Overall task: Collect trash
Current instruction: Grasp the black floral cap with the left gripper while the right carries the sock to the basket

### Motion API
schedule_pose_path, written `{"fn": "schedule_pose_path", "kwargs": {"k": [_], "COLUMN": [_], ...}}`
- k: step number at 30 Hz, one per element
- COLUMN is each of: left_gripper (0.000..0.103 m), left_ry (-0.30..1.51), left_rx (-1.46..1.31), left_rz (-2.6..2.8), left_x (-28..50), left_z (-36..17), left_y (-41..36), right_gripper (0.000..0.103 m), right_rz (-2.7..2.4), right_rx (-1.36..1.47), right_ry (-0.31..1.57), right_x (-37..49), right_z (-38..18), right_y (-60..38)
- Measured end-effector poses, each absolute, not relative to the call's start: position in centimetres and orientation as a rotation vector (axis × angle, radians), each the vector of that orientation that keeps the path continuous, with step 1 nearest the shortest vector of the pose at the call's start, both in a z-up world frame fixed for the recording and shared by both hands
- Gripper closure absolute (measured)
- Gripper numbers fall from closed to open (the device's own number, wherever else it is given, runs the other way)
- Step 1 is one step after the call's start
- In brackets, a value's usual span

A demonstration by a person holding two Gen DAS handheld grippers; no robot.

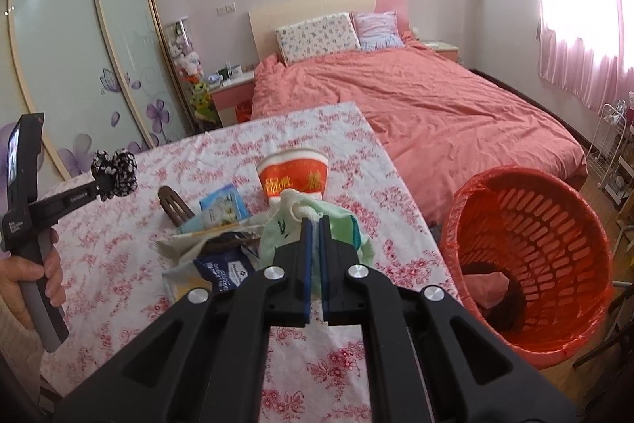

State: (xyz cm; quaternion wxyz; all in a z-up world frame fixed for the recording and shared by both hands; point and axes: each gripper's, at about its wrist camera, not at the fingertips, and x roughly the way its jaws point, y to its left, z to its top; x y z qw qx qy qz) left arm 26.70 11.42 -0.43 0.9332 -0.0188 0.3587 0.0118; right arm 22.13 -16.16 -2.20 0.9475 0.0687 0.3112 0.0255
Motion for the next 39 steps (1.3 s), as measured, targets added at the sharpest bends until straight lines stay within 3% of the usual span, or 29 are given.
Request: {"fn": "schedule_pose_path", "kwargs": {"k": [22,39], "left_gripper": [0.090,0.090], "left_ry": [0.667,0.696], "left_rx": [-0.001,0.026], "left_rz": [-0.299,-0.518], "left_x": [21.9,20.5], "left_z": [3.3,1.9], "left_y": [-0.9,-10.9], "right_gripper": [0.098,0.098], "right_rz": [-0.106,-0.262], "right_rx": [0.171,0.209], "right_ry": [0.438,0.382], "right_x": [17.0,15.3], "right_z": [2.4,2.4], "right_y": [-22.3,-29.2]}}
